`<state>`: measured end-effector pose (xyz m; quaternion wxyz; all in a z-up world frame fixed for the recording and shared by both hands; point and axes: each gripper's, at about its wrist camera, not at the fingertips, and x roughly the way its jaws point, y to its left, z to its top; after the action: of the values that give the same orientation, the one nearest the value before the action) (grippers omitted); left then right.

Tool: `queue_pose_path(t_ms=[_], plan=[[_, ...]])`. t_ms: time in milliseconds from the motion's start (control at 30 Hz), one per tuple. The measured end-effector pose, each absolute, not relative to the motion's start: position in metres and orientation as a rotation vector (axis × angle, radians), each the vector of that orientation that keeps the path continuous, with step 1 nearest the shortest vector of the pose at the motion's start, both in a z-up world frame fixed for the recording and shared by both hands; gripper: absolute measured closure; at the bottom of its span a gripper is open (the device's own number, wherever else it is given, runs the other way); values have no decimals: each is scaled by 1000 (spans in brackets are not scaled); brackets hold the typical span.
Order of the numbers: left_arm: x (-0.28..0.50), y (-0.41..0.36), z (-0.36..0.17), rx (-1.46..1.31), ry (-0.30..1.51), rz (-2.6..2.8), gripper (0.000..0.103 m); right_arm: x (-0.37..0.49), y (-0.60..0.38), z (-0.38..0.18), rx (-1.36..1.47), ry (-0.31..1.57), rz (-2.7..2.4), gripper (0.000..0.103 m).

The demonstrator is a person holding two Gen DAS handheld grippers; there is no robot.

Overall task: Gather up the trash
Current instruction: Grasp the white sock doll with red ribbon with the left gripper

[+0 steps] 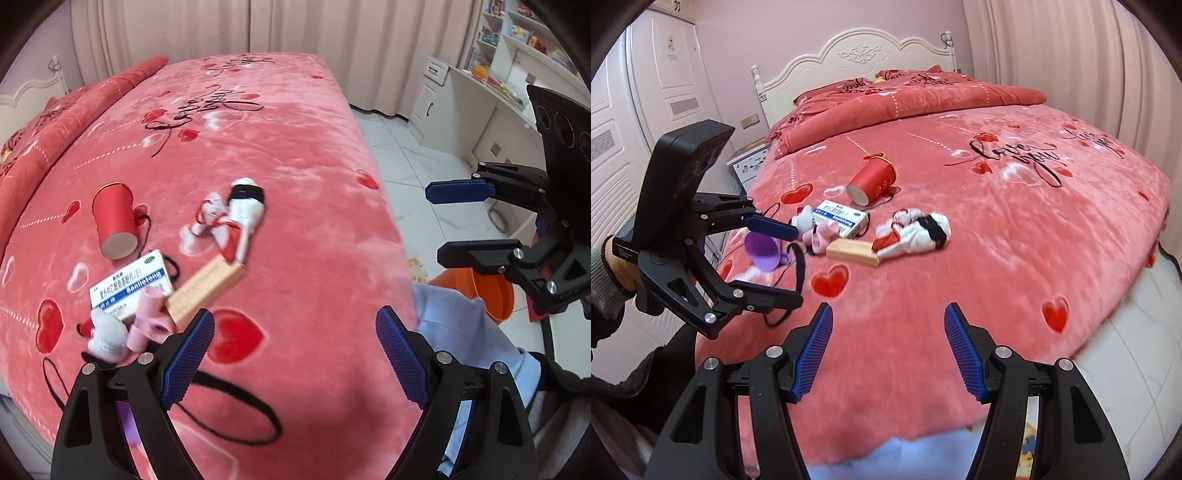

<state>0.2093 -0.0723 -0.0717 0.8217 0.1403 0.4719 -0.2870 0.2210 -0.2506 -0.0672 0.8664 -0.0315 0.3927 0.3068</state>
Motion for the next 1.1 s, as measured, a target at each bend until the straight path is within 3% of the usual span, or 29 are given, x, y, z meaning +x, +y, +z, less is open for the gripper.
queue_pose_path(t_ms=[467,533,633,800,867,967,1100], plan=[[314,-59,-92,199,1033,-624,16,278,-242,-90,-75,870,626,40],[326,-58,-96,173,1051,-623,29,280,-244,-95,-75,884,622,40],[338,-55,-103,149,1070,-607,38,285,-246,-101,-69,899,618,40],[354,-55,-120,119,1121,-607,40,289,-248,-108,-62,907,620,40],[359,-55,-126,112,1136,-601,51,289,-249,-109,-59,912,621,40],[368,-53,-128,77,1145,-606,59,289,-250,-113,-55,919,620,40],[376,-52,-135,44,1190,-649,59,291,-251,-117,-43,930,621,40]])
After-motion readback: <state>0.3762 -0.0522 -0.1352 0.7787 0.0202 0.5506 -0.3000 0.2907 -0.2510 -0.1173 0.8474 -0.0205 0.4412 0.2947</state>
